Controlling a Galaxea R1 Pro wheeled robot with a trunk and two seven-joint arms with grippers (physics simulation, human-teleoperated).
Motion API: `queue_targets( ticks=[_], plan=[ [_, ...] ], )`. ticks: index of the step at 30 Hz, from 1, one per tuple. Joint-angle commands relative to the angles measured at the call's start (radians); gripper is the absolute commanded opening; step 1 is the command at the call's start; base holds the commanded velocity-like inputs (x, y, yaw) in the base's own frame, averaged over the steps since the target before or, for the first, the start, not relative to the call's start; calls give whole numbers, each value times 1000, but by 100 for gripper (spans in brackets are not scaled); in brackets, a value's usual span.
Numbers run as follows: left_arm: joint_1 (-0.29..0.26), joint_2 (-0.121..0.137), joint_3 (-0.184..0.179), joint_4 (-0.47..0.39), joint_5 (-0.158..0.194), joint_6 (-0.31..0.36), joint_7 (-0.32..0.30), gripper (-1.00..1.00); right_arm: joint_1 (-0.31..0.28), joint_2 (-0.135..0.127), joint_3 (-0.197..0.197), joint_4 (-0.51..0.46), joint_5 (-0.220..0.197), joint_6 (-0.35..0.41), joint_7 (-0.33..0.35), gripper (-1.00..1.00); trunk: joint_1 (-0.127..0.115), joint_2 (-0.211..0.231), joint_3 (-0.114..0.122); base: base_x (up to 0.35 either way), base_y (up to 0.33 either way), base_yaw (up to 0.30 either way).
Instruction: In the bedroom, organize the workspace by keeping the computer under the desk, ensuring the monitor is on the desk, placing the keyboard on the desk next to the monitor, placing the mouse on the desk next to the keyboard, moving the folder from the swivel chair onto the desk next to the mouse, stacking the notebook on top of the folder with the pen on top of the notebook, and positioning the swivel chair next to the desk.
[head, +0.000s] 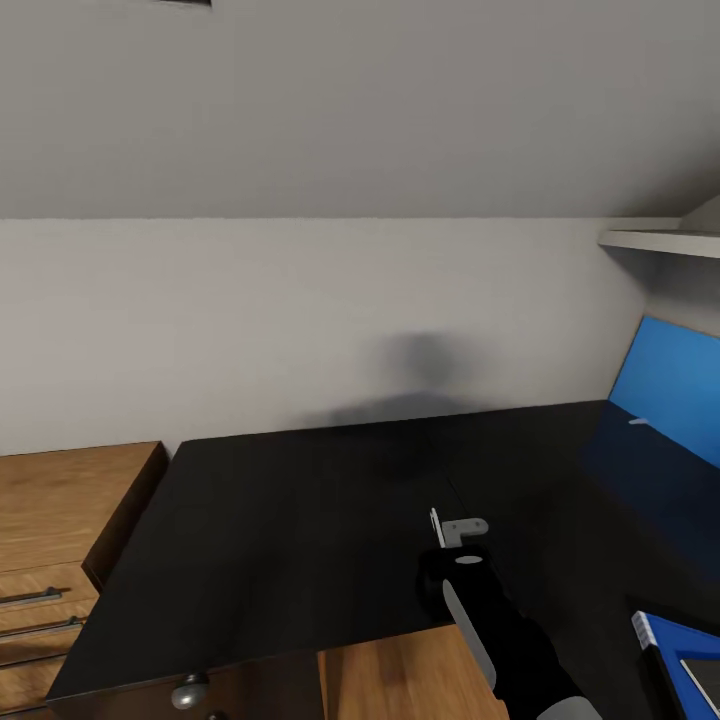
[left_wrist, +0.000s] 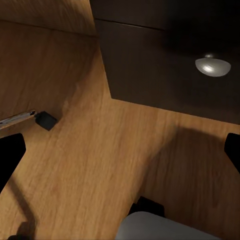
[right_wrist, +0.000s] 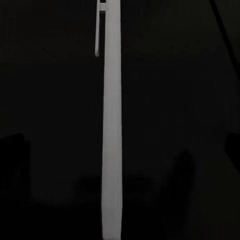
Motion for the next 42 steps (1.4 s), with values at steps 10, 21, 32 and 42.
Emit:
queue_targets(
  ticks=[10, 21, 32, 42],
  plan=[
    [-1, 0, -1, 1, 10, -2, -7, 100, -1, -1, 3, 23, 1, 10, -10, -100, 0, 0, -1, 0, 0, 0],
    [-1, 0, -1, 1, 10, -2, -7, 100, -1, -1, 3, 24, 2, 11, -10, -100, 0, 0, -1, 0, 0, 0],
    [-1, 0, -1, 1, 10, -2, -7, 100, -1, -1, 3, 23, 2, 11, -10, -100, 0, 0, -1, 0, 0, 0],
    [-1, 0, -1, 1, 10, -3, -8, 100, -1, -1, 3, 24, 2, 11, -10, -100, -4, 7, 2, 0, 0, 0]
  ],
)
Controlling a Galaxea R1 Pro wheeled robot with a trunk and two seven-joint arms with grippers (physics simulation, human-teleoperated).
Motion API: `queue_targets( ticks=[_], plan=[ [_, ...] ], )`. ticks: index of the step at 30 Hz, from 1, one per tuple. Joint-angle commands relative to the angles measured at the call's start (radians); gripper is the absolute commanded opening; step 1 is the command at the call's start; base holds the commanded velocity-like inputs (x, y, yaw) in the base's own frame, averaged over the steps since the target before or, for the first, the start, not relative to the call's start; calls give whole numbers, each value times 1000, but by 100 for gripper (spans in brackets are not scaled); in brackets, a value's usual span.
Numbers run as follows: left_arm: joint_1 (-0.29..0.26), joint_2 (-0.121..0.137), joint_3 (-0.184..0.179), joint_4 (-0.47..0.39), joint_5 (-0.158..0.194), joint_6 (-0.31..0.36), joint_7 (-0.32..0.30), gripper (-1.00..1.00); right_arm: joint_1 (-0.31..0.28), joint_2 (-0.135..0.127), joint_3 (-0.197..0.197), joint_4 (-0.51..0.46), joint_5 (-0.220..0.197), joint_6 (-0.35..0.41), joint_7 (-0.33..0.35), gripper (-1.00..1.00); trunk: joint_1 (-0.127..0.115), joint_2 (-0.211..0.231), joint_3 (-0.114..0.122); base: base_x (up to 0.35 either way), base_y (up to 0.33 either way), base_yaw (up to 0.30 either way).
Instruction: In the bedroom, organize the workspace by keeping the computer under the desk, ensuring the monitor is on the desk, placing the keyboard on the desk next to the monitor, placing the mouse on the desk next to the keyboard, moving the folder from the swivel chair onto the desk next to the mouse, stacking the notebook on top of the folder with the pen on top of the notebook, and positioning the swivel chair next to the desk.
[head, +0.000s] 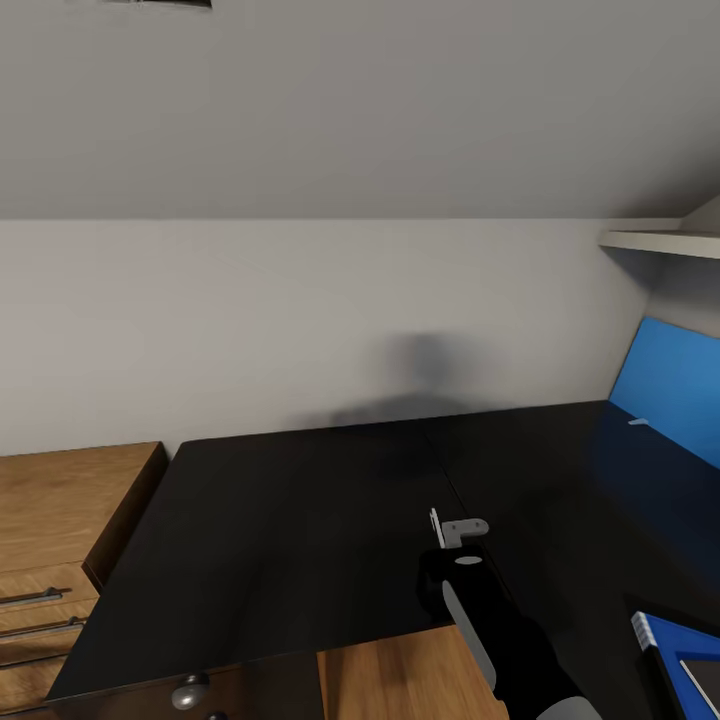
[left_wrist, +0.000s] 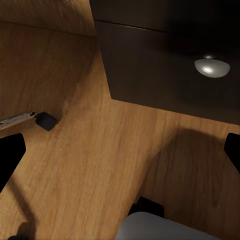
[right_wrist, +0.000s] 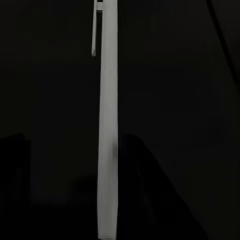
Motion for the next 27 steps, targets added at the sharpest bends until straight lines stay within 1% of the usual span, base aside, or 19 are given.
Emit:
queue_targets(
  ticks=[1, 2, 27],
  plan=[
    [-1, 0, -1, 1, 11, -2, -7, 100, 0, -1, 2, 20, -6, 10, -6, -100, -4, 7, 2, 0, 0, 0],
    [-1, 0, -1, 1, 11, -2, -7, 100, 0, -1, 2, 20, -6, 10, -6, -100, -8, 14, 5, 0, 0, 0],
    [-1, 0, -1, 1, 10, -3, -7, 100, 0, -1, 2, 20, -7, 13, -6, -100, -8, 14, 5, 0, 0, 0]
  ],
)
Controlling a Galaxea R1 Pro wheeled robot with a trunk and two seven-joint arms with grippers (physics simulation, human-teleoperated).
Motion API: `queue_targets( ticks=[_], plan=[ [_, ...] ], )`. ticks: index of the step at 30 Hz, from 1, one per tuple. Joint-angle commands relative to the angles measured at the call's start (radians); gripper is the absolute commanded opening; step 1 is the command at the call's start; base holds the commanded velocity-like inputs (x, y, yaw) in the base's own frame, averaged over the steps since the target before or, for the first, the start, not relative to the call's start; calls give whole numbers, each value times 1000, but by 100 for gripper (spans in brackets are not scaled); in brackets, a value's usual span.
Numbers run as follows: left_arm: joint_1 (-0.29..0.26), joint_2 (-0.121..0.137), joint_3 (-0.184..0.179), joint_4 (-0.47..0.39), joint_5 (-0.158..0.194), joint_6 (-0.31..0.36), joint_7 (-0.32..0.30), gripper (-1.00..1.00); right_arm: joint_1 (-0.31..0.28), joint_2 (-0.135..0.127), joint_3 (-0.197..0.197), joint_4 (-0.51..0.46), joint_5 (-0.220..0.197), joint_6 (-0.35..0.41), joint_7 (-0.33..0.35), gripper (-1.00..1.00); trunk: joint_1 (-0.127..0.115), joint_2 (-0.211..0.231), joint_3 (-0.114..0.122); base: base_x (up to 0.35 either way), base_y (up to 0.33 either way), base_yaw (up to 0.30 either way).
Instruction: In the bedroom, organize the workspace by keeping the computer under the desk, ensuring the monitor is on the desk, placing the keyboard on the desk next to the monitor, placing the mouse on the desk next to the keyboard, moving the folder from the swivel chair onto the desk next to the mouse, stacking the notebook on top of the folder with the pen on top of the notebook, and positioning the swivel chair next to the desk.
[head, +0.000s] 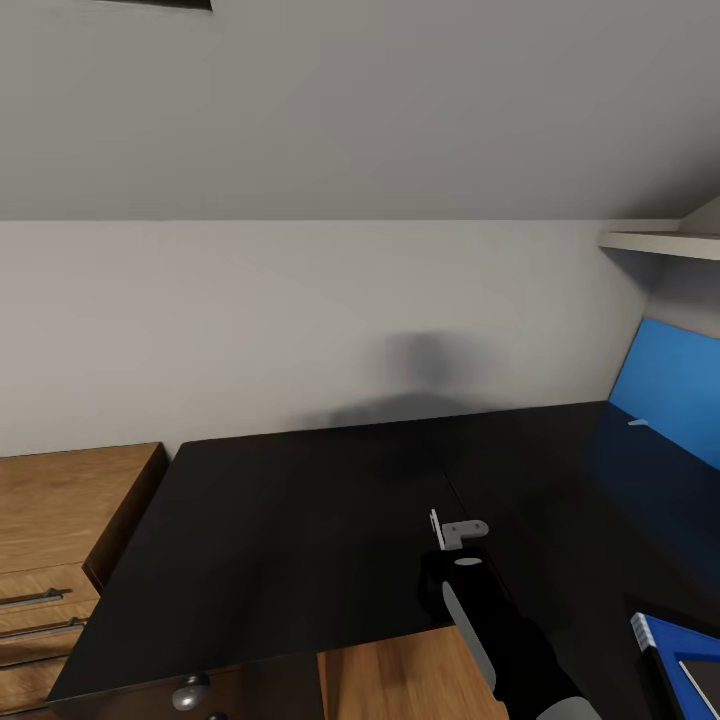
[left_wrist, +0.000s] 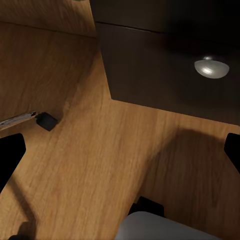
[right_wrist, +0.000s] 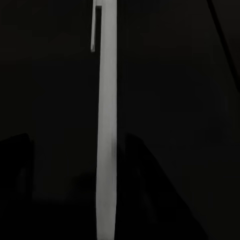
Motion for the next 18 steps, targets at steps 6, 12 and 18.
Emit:
queue_targets(
  ticks=[6, 12, 18],
  plan=[
    [-1, 0, -1, 1, 10, -2, -7, 100, 0, -1, 1, 9, -12, 47, -6, -100, 0, -1, -1, 0, 0, 0],
    [-1, 0, -1, 1, 10, -1, -7, 100, 0, 1, -1, 4, -16, 101, -6, -100, 0, -1, -1, 0, 0, 0],
    [-1, 0, -1, 2, 10, -1, -7, 100, 0, 1, -1, 3, -16, 111, -6, -100, 0, -1, -1, 0, 0, 0]
  ],
)
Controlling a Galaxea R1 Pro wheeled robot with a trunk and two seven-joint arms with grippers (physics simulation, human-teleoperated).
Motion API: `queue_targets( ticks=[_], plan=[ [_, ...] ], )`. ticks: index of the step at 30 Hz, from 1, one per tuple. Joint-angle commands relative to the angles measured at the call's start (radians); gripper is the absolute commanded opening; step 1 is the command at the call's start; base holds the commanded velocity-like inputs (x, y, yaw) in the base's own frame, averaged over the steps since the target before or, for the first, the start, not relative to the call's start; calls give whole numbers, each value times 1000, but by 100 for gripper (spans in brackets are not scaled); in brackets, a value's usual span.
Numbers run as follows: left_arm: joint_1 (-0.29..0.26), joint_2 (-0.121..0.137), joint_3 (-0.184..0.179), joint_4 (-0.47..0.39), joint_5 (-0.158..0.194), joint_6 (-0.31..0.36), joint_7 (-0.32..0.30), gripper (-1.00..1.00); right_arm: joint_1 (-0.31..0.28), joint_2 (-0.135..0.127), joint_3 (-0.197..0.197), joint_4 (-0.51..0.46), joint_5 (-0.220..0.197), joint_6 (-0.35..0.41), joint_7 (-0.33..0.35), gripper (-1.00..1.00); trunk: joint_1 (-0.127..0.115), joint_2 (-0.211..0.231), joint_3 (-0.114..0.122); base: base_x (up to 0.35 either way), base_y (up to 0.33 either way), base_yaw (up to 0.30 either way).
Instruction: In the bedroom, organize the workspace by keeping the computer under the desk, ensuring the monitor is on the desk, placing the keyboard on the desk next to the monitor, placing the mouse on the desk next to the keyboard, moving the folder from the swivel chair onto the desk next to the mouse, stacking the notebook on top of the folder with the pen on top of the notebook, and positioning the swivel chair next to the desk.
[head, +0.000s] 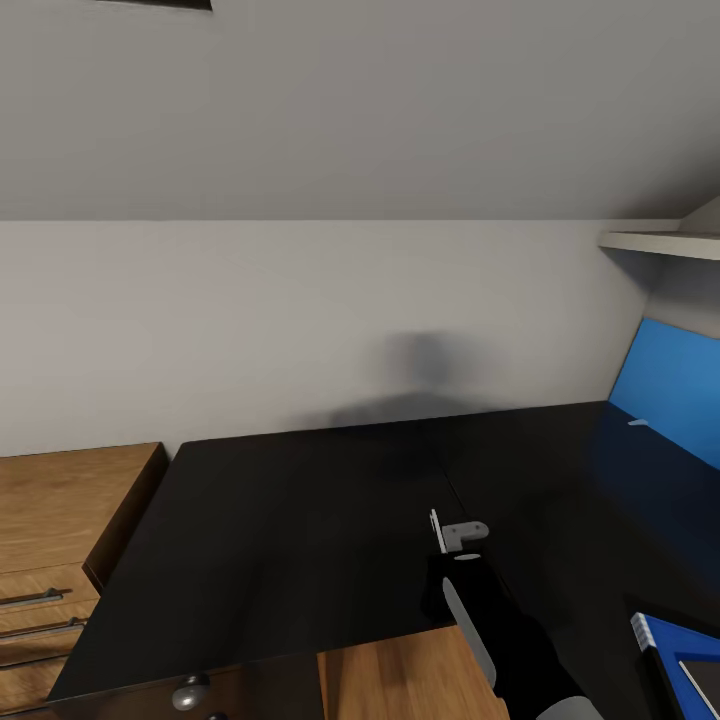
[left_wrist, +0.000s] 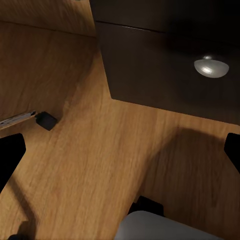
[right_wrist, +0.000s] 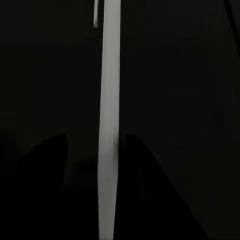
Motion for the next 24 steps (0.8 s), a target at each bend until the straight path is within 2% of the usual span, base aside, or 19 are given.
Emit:
queue_targets(
  ticks=[1, 24],
  plan=[
    [-1, 0, -1, 1, 10, -2, -7, 100, 0, 0, 1, 33, -8, 11, -8, -100, 0, -1, -1, 0, 0, 0],
    [-1, -1, -1, 1, 10, -3, -7, 100, 0, 0, 0, 33, -7, 15, -8, -100, 0, -1, -1, 0, 0, 0]
  ],
)
